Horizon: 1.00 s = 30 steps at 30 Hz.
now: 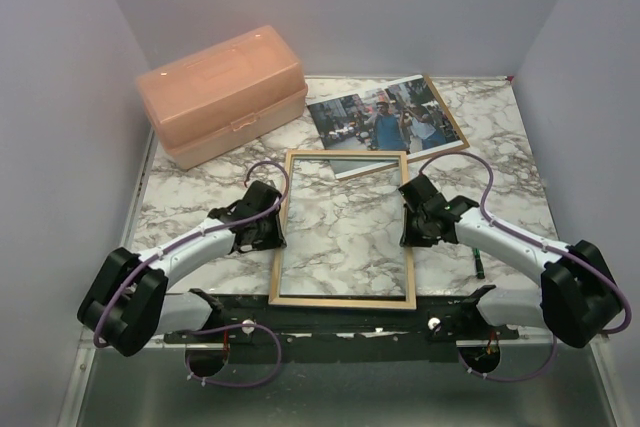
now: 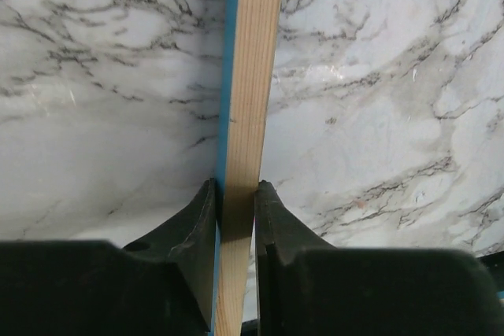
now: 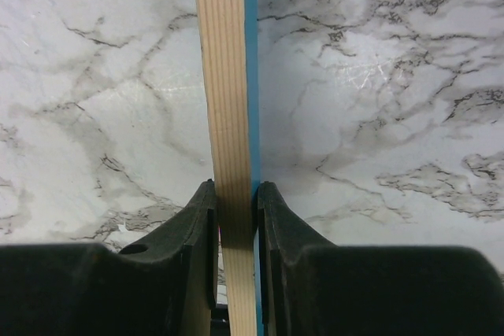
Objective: Put the photo into the frame
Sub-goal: Turn over the photo frame at the center of the board.
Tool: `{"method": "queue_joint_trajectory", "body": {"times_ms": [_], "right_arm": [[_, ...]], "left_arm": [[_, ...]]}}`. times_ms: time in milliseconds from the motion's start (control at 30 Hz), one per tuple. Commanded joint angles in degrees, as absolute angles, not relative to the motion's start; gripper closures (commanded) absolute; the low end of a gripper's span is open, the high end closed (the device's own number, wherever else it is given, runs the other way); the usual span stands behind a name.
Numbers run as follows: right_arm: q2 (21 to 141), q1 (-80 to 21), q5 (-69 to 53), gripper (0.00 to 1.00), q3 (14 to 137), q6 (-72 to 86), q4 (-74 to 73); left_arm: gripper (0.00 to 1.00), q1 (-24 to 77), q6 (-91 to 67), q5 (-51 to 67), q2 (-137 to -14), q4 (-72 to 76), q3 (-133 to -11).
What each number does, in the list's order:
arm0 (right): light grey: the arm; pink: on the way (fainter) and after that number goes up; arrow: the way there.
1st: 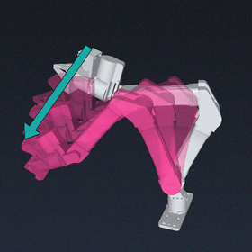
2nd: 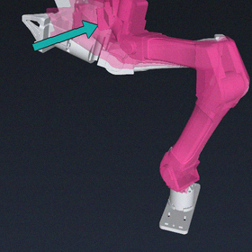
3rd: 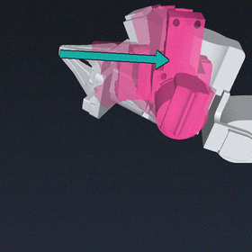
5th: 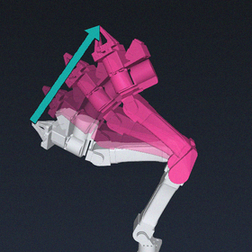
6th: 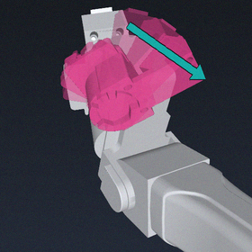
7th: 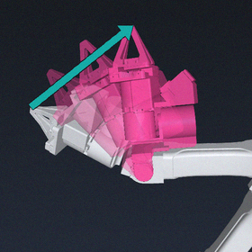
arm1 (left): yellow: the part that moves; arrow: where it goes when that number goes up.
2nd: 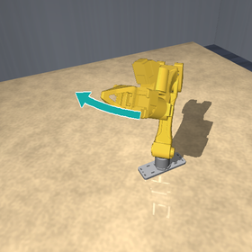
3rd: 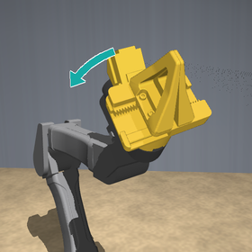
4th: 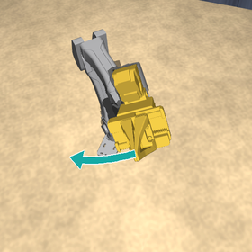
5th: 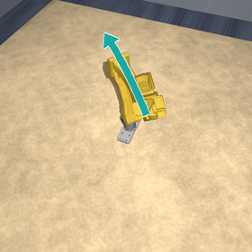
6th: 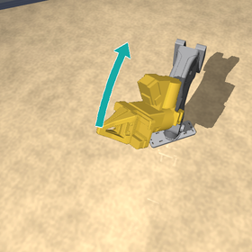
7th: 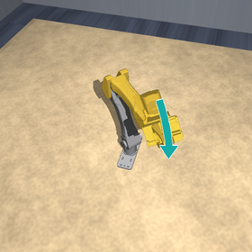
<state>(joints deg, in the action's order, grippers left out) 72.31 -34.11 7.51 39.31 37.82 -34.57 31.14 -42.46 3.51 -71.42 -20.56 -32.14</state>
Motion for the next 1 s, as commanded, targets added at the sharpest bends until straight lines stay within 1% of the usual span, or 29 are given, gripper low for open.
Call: {"method": "queue_joint_trajectory", "body": {"times_ms": [0, 67, 300, 433, 500, 667, 700, 767, 833, 967], "right_arm": [[70.28, -34.36, 2.42, 1.0, 37.79, 41.51, -32.04], [69.19, -34.36, 1.16, 0.99, 36.7, 42.42, -31.82], [66.61, -34.36, 0.9, 0.98, 34.36, 44.89, -31.35], [67.59, -34.41, 1.14, 0.9, 34.39, 45.17, -30.58], [68.24, -34.36, 1.58, 0.82, 34.63, 45.47, -30.44], [68.94, -34.37, 1.63, 0.51, 36.07, 45.68, -30.33], [68.88, -34.37, 1.63, 0.48, 36.34, 45.64, -30.37], [68.9, -34.36, 1.45, 0.44, 37.01, 45.84, -30.81], [68.67, -34.37, 1.77, 0.34, 37.58, 46.04, -31.82], [67.25, -34.34, 3.57, 0.22, 38.57, 46.63, -33.69]], "left_arm": [[0.97, 35.49, -46.58, 3.49, -68.13, -26.22, -32.56], [1.0, 36.93, -47.73, 2.52, -66.46, -27.53, -32.28], [1.0, 38.42, -50.95, 0.48, -61.31, -29.55, -29.34], [1.0, 38.32, -50.81, 0.44, -60.49, -29.26, -29.08], [1.0, 38.12, -50.76, 0.47, -60.14, -29.35, -29.13], [1.0, 37.88, -50.38, 0.48, -57.88, -29.63, -28.43], [1.0, 37.89, -50.32, 0.81, -57.16, -29.62, -28.16], [1.0, 37.94, -49.97, 1.67, -55.96, -29.62, -27.62], [1.0, 37.92, -49.64, 2.84, -54.64, -29.79, -26.9], [1.0, 37.97, -49.29, 4.49, -51.99, -29.93, -24.81]]}}
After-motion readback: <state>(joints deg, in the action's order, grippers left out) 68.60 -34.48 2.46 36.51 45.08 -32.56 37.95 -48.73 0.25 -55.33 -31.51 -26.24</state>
